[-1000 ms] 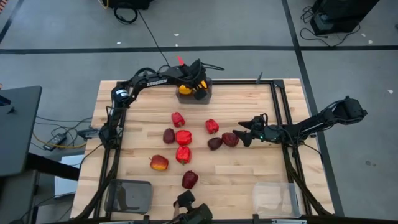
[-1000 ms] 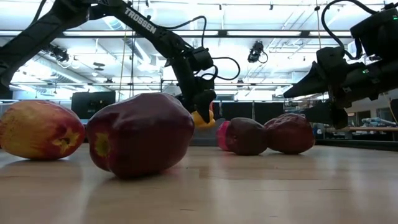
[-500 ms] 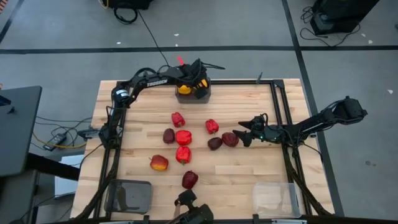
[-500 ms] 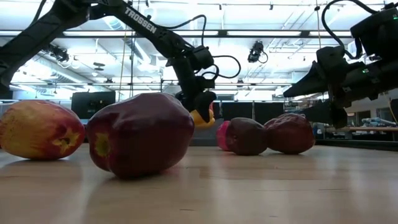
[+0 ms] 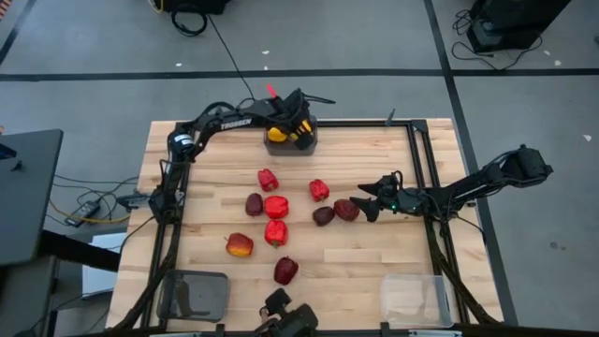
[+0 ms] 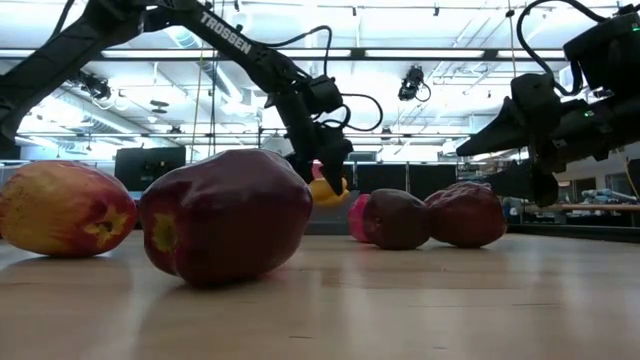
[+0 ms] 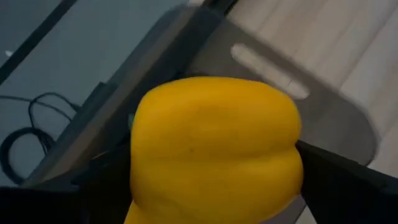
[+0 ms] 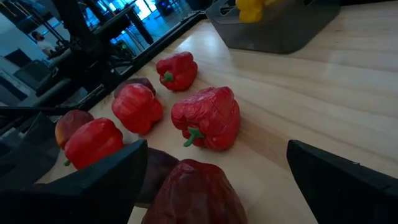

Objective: Sort produce into baskets
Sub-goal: Put the yellow bell pepper into the top black bin, then put the red bell pepper into the transparent bin

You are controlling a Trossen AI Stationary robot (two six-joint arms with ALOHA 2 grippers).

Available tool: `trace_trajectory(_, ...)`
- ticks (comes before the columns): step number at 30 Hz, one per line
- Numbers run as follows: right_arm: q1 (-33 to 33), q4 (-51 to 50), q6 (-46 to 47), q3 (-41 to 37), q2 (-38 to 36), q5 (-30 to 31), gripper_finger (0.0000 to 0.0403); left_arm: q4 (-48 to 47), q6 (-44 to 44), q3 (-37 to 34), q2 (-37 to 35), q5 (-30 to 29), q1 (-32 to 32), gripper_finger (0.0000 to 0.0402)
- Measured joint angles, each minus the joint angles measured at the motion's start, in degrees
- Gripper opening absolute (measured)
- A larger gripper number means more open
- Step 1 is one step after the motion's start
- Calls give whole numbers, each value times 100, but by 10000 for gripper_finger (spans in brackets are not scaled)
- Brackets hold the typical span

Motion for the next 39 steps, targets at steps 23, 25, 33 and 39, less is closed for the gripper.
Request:
trace_trajectory(23, 0, -18, -40, 0, 0, -2, 393, -1280, 405, 1449, -33, -752, -360, 399)
trace_trajectory(25, 14, -23, -42, 0, 1, -6, 393, -1572, 442, 1530, -48, -777, -480, 399)
trace_trajectory(33, 278, 64, -29, 2, 0, 35, 393, -2459, 304, 1310, -337, -756, -1064, 399)
trace_trajectory(39, 536, 322, -13, 2, 0, 44, 393, -2682, -14, 1311, -925, -650, -1572, 399)
